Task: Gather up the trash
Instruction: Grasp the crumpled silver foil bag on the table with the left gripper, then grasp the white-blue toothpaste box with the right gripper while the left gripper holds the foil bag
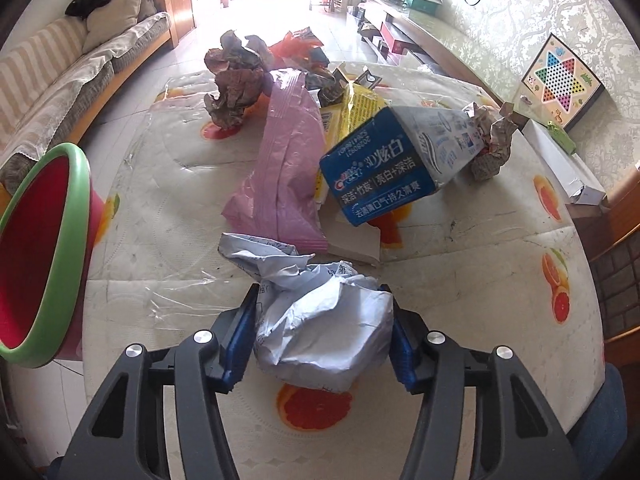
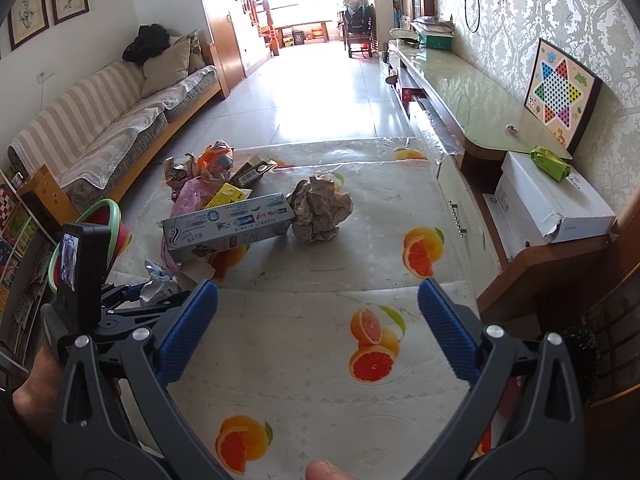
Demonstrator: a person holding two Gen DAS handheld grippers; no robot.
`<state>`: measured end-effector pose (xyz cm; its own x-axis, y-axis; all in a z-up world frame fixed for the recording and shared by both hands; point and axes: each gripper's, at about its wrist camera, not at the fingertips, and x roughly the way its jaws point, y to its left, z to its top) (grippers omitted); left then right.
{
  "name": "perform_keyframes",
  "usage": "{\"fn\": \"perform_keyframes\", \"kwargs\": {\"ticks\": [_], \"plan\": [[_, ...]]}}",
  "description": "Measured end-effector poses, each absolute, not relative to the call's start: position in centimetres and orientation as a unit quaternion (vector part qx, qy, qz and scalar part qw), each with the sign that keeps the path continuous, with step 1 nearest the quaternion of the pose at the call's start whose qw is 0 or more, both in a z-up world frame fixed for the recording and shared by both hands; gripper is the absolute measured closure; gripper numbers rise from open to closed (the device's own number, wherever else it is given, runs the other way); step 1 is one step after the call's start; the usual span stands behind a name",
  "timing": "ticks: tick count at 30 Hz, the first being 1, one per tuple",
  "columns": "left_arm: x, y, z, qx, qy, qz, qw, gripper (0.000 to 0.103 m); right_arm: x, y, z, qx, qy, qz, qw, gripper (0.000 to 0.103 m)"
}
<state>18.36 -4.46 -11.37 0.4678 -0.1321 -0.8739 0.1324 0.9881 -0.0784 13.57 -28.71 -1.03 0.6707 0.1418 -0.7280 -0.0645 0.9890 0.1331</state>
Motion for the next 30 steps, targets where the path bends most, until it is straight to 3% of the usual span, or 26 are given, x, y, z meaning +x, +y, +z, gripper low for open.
{"fn": "perform_keyframes", "kwargs": {"ticks": [18, 30], "plan": [[14.9, 5.4, -6.6, -0.043, 0.453, -0.052, 0.889, 0.049, 24.1, -20.1, -4.0, 0.184, 0.476, 0.071, 0.857, 0.005], [14.6, 8.3, -5.8, -0.067, 0.43, -0.056, 0.899, 0.049, 27.7, -17.9, -8.7, 0.192, 0.528, 0.008, 0.827, 0.005]]}}
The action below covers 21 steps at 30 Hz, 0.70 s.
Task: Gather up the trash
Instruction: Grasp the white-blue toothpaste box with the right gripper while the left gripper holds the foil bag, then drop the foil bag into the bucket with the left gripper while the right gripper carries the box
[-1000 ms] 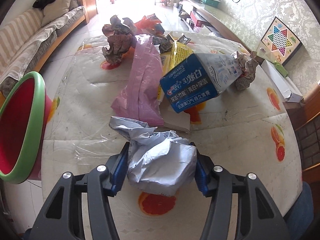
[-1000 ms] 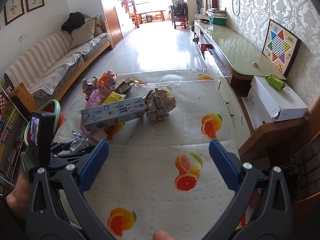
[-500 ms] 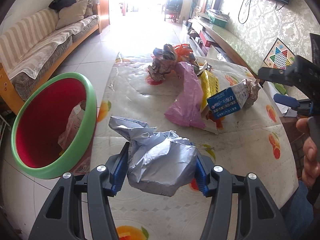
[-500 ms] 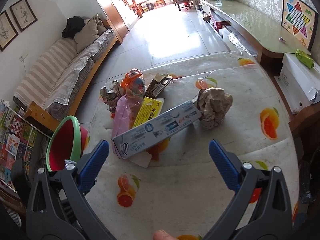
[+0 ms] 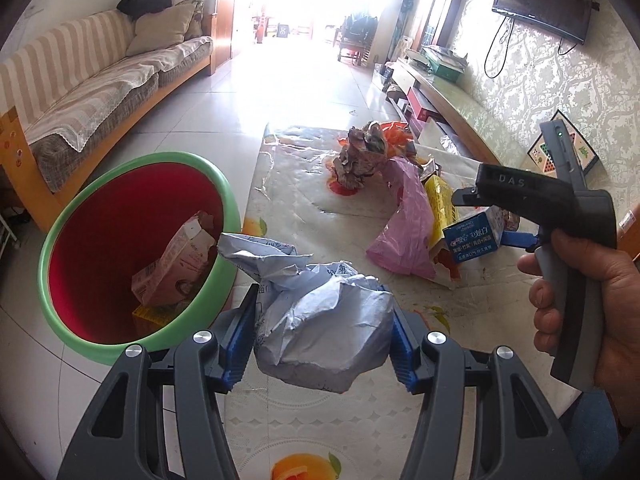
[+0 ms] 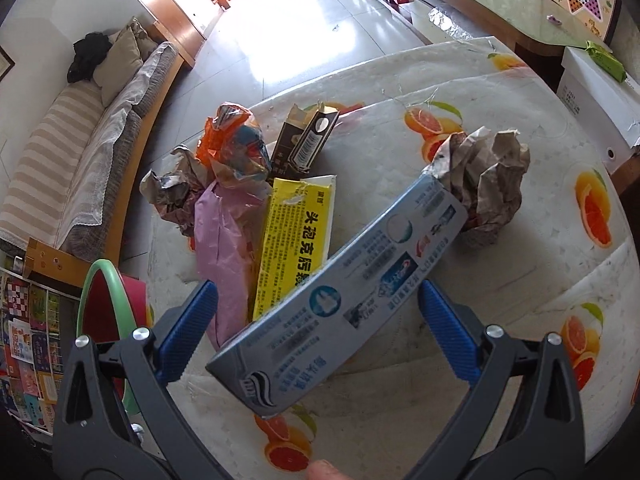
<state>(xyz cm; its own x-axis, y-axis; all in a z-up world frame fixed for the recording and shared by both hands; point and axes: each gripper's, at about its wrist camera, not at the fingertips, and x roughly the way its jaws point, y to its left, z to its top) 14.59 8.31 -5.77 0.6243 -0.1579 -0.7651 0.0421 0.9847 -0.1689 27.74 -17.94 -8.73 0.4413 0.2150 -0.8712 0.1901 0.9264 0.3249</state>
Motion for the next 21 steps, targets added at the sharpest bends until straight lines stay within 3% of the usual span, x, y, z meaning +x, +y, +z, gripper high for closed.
{"fn": "perform_keyframes", "kwargs": {"ticks": [2, 7, 15, 21], "plan": [[14.6, 8.7, -5.4, -0.068, 0.424, -0.056, 0.901, 0.048, 27.9, -18.0, -9.3, 0.192, 0.535, 0.007, 0.823, 0.014], [14.9, 9.1, -5.1, -0.069, 0.419, -0.052, 0.904, 0.048, 27.6, -17.9, -10.0, 0.176, 0.551, 0.012, 0.816, 0.052], [14.5, 7.9, -4.1, -0.058, 0.412, -0.063, 0.907, 0.048, 25.1, -18.4, -8.7, 0.153, 0.538, 0.037, 0.828, 0.063], [14.3, 6.5, -2.8, -0.05, 0.401, -0.072, 0.912, 0.048, 22.7, -19.0, -5.7, 0.127, 0.506, 0.052, 0.852, 0.065]]}}
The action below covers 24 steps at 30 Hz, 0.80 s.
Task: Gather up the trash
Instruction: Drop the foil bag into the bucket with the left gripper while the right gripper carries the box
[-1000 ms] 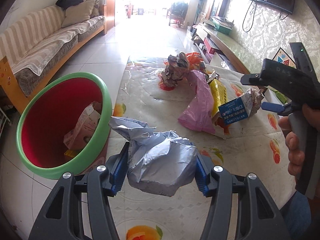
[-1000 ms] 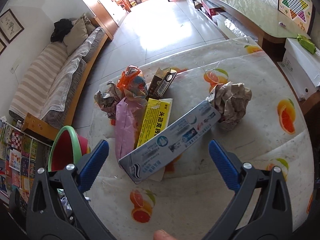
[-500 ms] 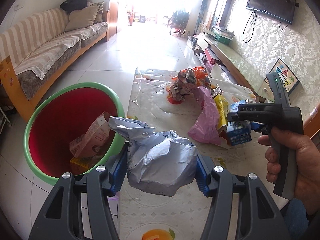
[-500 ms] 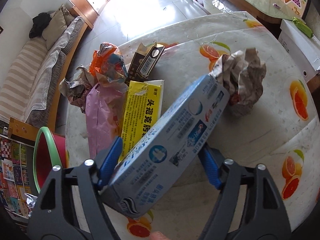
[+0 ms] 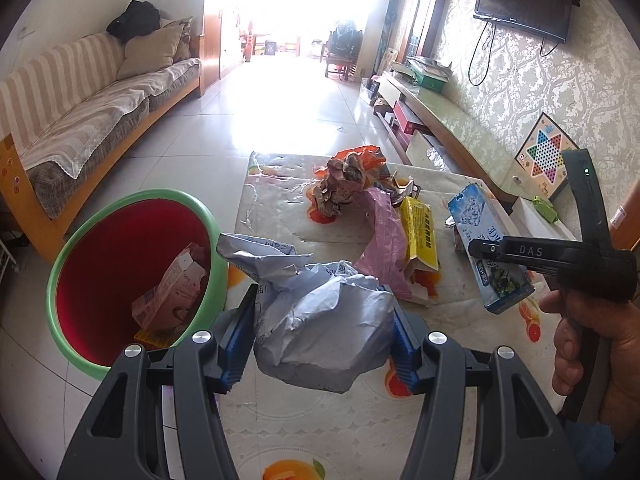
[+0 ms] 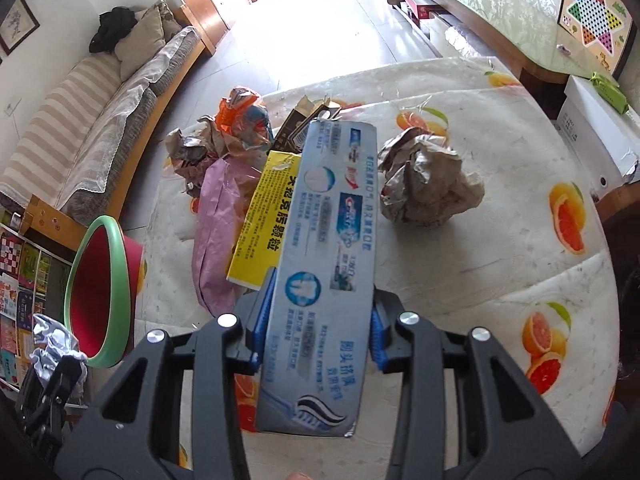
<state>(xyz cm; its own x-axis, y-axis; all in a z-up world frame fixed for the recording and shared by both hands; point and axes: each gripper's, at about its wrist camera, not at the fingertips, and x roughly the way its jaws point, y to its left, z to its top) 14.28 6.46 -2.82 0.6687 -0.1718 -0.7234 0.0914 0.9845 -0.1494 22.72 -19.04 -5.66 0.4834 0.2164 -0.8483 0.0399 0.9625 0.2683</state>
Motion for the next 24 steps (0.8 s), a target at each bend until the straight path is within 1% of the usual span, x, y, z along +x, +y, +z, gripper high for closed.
{"fn": "perform_keyframes", "kwargs": {"ticks": [6, 12, 18, 24], "plan": [[14.1, 5.4, -1.5, -0.04, 0.391, -0.078, 0.916, 0.048, 20.5, -19.6, -2.4, 0.102, 0.467, 0.065, 0.876, 0.066], [14.1, 5.8, -0.3, -0.033, 0.38, -0.069, 0.922, 0.048, 18.7, -19.4, -0.1, 0.076, 0.437, 0.079, 0.893, 0.066], [14.5, 8.0, 0.3, -0.04, 0.373, -0.047, 0.926, 0.048, 17.8, -18.1, 1.1, 0.061, 0.423, 0.097, 0.899, 0.066], [15.1, 11.8, 0.7, -0.048, 0.367, -0.019, 0.929, 0.048, 18.1, -15.9, 1.3, 0.053, 0.419, 0.121, 0.898, 0.066]]}}
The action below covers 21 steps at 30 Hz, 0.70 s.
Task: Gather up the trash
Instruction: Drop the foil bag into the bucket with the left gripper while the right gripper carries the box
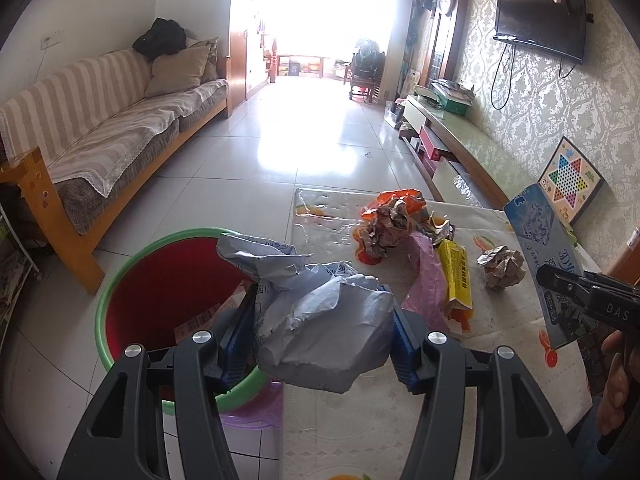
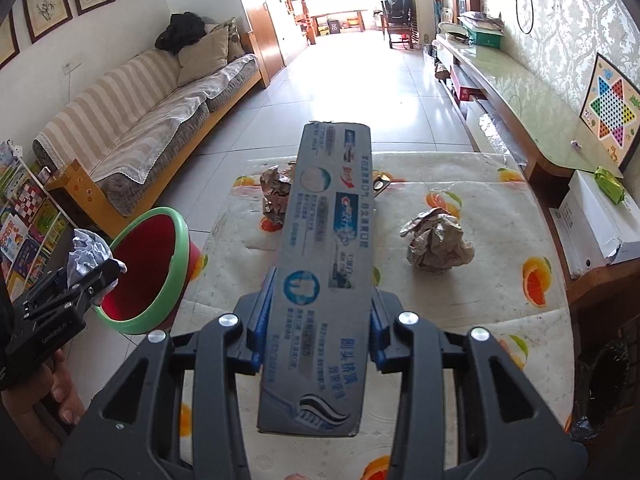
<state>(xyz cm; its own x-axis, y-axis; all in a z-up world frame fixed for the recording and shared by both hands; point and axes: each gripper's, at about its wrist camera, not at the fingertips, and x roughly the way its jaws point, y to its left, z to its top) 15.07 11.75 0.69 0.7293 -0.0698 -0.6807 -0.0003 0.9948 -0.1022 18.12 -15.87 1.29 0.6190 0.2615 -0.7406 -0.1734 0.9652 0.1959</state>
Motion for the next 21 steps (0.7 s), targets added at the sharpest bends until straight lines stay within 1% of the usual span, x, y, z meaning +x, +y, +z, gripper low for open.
{"fn": "perform_keyframes", "kwargs": {"ticks": [6, 12, 16, 18, 19, 20, 21], "plan": [[16.5, 16.5, 0.3, -0.054, 0.367, 0.019, 0.929, 0.048, 18.6, -12.7, 1.7, 0.039, 0.416, 0.145, 0.897, 0.066], [18.2, 20.9, -1.8, -0.07, 0.387, 0.05, 0.918, 0.048, 18.9, -9.3, 2.4, 0.02, 0.408, 0.167, 0.897, 0.066], [19.2, 22.3, -3.1, -0.075, 0.4, 0.065, 0.911, 0.047, 19.3, -6.9, 2.7, 0.006, 0.405, 0.18, 0.896, 0.066], [19.4, 22.9, -3.7, -0.081, 0.404, 0.066, 0.909, 0.042, 19.4, -5.7, 2.8, -0.001, 0.402, 0.186, 0.896, 0.066], [19.5, 23.2, -3.9, -0.084, 0.403, 0.071, 0.908, 0.035, 19.5, -5.2, 2.9, -0.003, 0.402, 0.19, 0.896, 0.066], [19.4, 23.4, -3.9, -0.087, 0.399, 0.076, 0.909, 0.027, 19.6, -4.6, 3.0, -0.006, 0.4, 0.194, 0.896, 0.066], [19.3, 23.6, -4.0, -0.091, 0.396, 0.078, 0.911, 0.022, 19.7, -4.1, 3.1, -0.01, 0.397, 0.196, 0.896, 0.066]]}}
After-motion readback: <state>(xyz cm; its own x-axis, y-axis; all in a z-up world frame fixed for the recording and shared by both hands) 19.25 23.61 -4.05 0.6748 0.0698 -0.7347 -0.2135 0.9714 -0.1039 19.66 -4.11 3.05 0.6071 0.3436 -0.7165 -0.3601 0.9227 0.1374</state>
